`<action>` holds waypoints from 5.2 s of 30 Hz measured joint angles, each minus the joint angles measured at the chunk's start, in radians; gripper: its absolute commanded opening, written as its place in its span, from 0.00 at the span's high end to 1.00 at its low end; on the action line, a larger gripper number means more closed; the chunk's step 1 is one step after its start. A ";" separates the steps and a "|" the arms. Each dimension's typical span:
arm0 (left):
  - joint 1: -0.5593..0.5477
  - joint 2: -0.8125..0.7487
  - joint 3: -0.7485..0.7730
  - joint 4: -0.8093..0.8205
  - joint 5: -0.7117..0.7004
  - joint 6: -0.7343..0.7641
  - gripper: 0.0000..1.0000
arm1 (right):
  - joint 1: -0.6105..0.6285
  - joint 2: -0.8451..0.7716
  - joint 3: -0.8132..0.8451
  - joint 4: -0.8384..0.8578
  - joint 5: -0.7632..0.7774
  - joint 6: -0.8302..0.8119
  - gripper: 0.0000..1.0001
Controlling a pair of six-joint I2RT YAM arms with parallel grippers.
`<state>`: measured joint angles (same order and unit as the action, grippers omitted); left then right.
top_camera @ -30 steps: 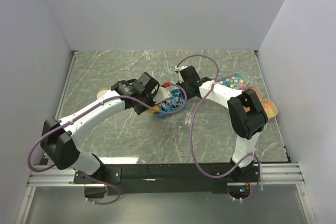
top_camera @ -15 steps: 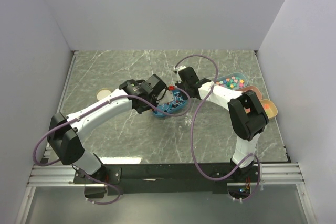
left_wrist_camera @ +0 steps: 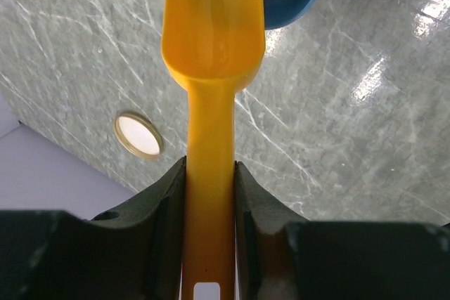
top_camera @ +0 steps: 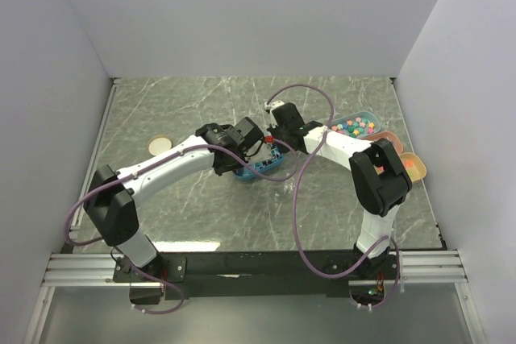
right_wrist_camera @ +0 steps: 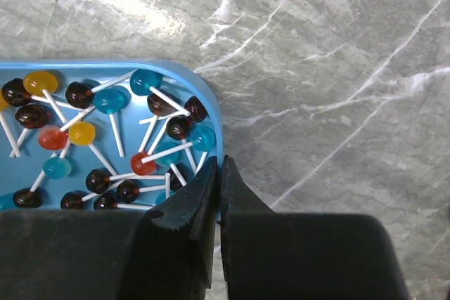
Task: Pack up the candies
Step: Scoop the fake candies from the storage box, then place the fake candies in the packing bottle.
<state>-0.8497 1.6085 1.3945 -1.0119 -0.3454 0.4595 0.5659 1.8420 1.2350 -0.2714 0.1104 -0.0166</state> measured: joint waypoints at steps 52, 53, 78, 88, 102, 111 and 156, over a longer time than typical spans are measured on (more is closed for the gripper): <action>0.094 0.101 -0.241 0.489 0.278 -0.141 0.99 | -0.056 -0.045 -0.154 0.182 -0.177 0.144 0.99; 0.096 0.096 -0.248 0.497 0.281 -0.141 0.99 | -0.056 -0.045 -0.154 0.182 -0.177 0.144 0.98; 0.134 -0.063 -0.428 0.633 0.322 -0.163 0.99 | -0.053 -0.044 -0.078 0.070 -0.171 0.180 0.83; 0.139 -0.109 -0.471 0.637 0.318 -0.167 0.99 | -0.053 -0.037 -0.069 0.064 -0.136 0.197 0.69; 0.140 -0.286 -0.481 0.574 0.330 -0.139 0.99 | -0.065 -0.114 -0.051 -0.022 -0.125 0.245 0.28; 0.092 -0.369 -0.393 0.367 0.360 -0.069 0.99 | -0.168 -0.359 -0.109 -0.063 -0.083 0.332 0.22; -0.338 0.093 0.083 -0.169 -0.232 -0.100 0.99 | -0.258 -0.642 -0.459 -0.072 -0.061 0.356 0.14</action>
<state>-1.1873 1.7016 1.4773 -1.1805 -0.5774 0.3599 0.3080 1.2003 0.7765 -0.3431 0.0490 0.3397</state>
